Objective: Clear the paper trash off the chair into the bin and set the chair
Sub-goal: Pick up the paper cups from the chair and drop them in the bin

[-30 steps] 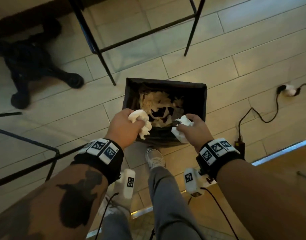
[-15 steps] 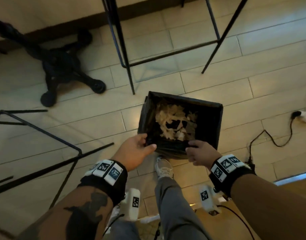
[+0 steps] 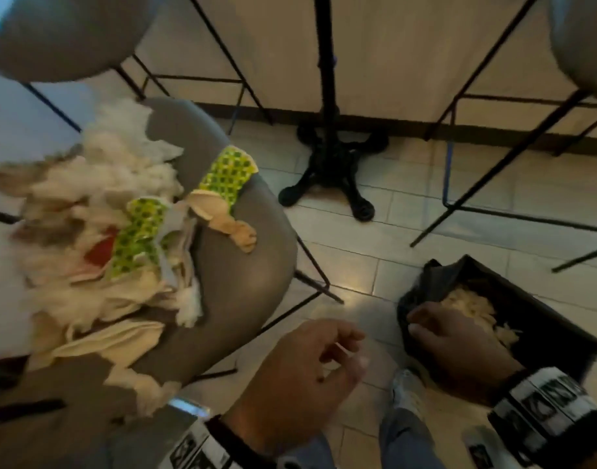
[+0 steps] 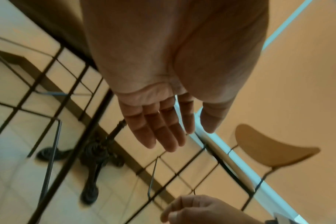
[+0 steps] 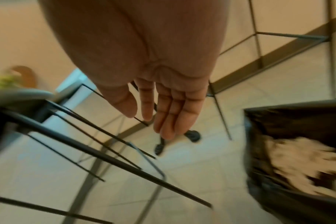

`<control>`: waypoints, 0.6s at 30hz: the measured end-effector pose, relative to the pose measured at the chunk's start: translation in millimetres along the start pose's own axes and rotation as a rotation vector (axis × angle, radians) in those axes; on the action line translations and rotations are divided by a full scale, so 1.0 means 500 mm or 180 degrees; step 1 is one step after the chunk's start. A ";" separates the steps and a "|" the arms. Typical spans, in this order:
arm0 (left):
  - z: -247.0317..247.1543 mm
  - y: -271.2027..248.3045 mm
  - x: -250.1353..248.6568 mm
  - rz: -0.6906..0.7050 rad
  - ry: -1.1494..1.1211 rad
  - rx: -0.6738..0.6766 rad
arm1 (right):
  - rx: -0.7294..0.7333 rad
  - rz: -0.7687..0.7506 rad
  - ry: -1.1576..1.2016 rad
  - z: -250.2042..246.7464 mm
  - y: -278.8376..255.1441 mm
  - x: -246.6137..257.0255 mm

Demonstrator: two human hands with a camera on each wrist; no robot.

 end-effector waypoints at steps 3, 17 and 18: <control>-0.108 -0.101 0.031 0.0109 -0.0003 -0.0670 | -0.0160 -0.0544 0.0068 0.026 -0.019 0.203; -0.283 -0.307 0.232 -0.0546 0.1397 -0.2485 | 0.0119 -0.1730 -0.1616 0.115 0.104 0.668; -0.280 -0.305 0.239 -0.0583 0.1417 -0.2493 | 0.0202 -0.1690 -0.1816 0.121 0.115 0.669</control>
Point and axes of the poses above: each hand's wrist, its own y-axis towards the middle knuckle, its own z-axis out of the palm, x = y × z, the point moved 5 cm from there along y, towards the middle knuckle, and after that the axes turned 15 degrees about y, right-handed, at the moved point
